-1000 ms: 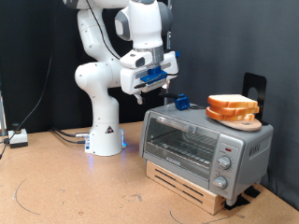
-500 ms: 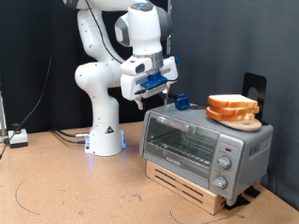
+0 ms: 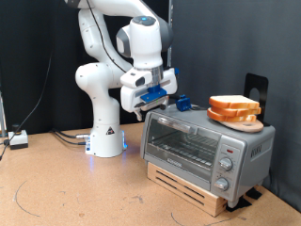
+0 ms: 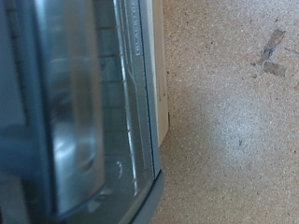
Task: Make a piece of toast with the oven
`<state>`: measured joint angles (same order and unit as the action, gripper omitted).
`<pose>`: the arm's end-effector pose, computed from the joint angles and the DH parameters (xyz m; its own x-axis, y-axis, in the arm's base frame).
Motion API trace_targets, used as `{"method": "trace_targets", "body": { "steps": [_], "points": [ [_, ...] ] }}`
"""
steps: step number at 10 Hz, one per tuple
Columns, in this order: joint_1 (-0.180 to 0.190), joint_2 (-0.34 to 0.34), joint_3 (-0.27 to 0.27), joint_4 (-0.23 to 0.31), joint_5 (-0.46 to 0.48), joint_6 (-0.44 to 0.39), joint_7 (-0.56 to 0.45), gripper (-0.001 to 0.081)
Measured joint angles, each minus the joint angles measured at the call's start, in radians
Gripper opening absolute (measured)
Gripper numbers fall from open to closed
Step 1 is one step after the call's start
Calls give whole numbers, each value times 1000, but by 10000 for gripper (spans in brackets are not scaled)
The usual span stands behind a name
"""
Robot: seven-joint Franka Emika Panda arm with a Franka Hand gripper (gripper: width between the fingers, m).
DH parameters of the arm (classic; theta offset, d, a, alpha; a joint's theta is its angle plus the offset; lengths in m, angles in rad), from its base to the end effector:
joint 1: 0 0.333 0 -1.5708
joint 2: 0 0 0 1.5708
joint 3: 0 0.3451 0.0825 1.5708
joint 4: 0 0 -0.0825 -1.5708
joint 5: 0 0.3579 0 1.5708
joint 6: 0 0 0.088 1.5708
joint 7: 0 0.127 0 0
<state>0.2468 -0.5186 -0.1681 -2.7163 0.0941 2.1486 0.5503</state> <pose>0.3194 0.0323 0.3978 0.8723 -0.4700 -0.1348 -0.4841 -0.8690 -0.1027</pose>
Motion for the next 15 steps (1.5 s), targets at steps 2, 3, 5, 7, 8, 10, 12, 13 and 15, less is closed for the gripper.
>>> {"method": "trace_targets", "body": {
  "steps": [2, 3, 5, 7, 8, 10, 12, 13, 15],
  "points": [
    [1, 31, 3, -17, 0, 58, 0, 807],
    [1, 41, 3, -19, -1, 70, 0, 807],
    [-6, 48, -1, -18, -7, 79, 0, 807],
    [-32, 56, -10, -17, -22, 93, 0, 807],
    [-52, 64, -14, -16, -39, 104, 0, 807],
    [-100, 102, -19, -4, -83, 127, 3, 807],
    [-138, 162, -25, 20, -117, 152, 2, 807],
    [-150, 192, -32, 33, -125, 164, 0, 807],
    [-165, 250, -40, 60, -130, 198, -7, 807]
  ]
}}
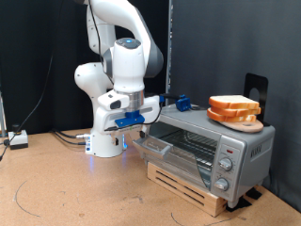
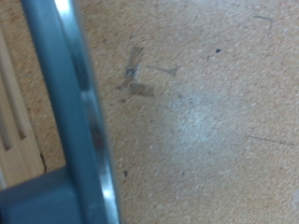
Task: Make a piece of toast with the oven
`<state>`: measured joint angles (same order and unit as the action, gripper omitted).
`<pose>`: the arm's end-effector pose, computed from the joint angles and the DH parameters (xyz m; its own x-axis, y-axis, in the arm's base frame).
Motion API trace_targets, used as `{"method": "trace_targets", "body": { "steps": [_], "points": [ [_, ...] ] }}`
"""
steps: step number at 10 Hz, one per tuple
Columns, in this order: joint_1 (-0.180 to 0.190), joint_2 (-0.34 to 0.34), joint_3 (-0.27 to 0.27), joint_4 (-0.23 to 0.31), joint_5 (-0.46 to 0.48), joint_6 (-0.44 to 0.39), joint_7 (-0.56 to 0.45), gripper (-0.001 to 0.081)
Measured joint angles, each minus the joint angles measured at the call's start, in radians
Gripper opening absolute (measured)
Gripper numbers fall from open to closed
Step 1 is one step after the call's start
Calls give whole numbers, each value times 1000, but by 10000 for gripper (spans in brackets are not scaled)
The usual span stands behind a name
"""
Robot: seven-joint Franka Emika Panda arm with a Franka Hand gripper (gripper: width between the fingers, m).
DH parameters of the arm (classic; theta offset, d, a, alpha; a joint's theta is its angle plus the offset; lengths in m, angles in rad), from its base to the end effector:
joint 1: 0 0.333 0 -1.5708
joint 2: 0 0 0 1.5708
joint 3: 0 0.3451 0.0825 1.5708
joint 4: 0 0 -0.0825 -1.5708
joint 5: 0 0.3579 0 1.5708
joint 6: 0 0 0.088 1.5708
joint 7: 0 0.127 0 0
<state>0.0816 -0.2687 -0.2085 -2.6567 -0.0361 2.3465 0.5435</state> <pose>0.3728 -0.0468 0.3504 0.8033 -0.5930 -0.0550 -0.5940 -0.8045 -0.0023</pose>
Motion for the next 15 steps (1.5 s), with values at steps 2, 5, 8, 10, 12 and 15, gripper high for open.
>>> {"method": "trace_targets", "body": {
  "steps": [2, 5, 8, 10, 12, 15],
  "points": [
    [-7, 65, -3, 30, 0, 41, -1, 807],
    [-6, 166, 0, 83, 0, 101, -1, 807],
    [-3, 235, 5, 126, 0, 127, -1, 807],
    [-11, 277, -3, 145, -23, 126, 4, 807],
    [-23, 327, -19, 152, -66, 128, 17, 807],
    [-35, 414, -40, 153, -91, 187, 32, 807]
  ]
}}
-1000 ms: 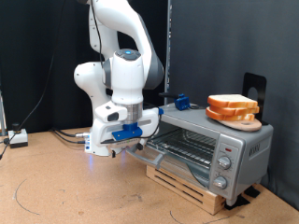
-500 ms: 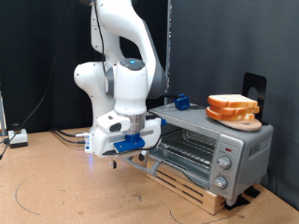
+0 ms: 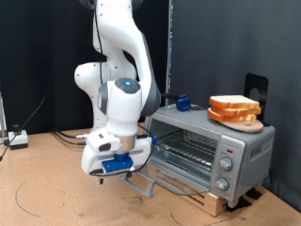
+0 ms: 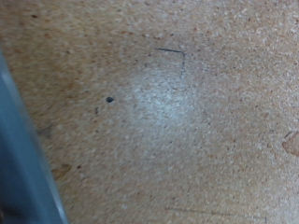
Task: Make a piece of toast with the oven
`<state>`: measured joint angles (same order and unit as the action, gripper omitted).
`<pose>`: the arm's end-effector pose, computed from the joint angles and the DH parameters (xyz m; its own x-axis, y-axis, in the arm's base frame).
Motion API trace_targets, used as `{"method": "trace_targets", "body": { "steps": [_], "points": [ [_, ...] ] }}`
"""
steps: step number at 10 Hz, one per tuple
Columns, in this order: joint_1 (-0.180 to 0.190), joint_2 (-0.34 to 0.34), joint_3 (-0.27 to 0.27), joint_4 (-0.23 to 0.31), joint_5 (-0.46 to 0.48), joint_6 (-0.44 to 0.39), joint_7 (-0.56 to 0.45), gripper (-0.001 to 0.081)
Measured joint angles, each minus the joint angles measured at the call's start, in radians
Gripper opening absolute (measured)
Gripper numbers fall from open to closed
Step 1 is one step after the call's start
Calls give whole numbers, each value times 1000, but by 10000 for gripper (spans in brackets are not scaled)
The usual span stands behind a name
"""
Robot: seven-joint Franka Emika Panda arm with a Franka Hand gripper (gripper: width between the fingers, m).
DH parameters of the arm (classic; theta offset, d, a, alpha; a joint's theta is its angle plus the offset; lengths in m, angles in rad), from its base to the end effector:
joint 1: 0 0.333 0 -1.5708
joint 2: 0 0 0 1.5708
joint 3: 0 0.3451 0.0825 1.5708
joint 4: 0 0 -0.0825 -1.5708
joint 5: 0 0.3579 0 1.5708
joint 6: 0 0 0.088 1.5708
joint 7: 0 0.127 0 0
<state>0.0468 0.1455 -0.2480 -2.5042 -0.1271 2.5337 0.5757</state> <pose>0.4371 -0.0910 0.2517 0.7821 -0.6213 -0.0471 -0.6101 -0.7790 0.1445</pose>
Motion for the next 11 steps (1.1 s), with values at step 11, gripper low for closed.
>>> {"method": "trace_targets", "body": {
  "steps": [11],
  "points": [
    [-87, 94, -9, 71, 87, 60, -112, 807]
  ]
}}
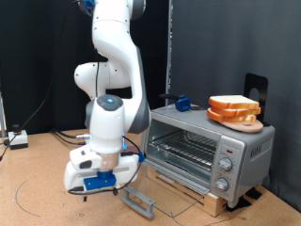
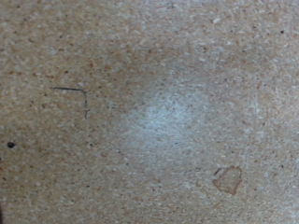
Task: Make a piece of toast with the oven
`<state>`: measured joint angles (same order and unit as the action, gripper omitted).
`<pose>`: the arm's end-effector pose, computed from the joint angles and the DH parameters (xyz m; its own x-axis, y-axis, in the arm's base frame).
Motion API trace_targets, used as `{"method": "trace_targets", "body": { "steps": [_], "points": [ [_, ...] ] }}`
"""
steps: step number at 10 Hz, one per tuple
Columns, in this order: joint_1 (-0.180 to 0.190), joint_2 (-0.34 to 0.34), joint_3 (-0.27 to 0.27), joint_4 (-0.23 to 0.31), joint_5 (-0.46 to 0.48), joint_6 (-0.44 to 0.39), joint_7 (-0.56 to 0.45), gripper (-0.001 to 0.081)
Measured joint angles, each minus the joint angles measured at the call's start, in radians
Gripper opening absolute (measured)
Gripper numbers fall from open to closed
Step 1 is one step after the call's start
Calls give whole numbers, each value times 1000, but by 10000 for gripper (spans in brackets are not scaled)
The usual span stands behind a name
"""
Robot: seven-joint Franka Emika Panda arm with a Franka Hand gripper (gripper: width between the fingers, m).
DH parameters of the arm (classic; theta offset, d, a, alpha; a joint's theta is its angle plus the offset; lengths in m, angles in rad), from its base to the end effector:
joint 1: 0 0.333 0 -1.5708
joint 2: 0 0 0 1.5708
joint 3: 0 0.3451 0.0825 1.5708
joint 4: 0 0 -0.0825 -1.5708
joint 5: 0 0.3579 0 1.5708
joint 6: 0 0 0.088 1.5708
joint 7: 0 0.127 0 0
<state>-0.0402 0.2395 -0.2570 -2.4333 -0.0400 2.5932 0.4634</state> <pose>0.4542 -0.1413 0.2368 0.7498 -0.6609 -0.0313 -0.6553 -0.7483 0.1034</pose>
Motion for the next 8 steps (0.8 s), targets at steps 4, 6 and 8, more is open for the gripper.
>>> {"method": "trace_targets", "body": {
  "steps": [4, 6, 8],
  "points": [
    [-47, -58, 85, -8, 339, -60, -293, 807],
    [-59, -126, 102, -13, 484, -135, -450, 807],
    [-59, -194, 102, -14, 510, -225, -484, 807]
  ]
}}
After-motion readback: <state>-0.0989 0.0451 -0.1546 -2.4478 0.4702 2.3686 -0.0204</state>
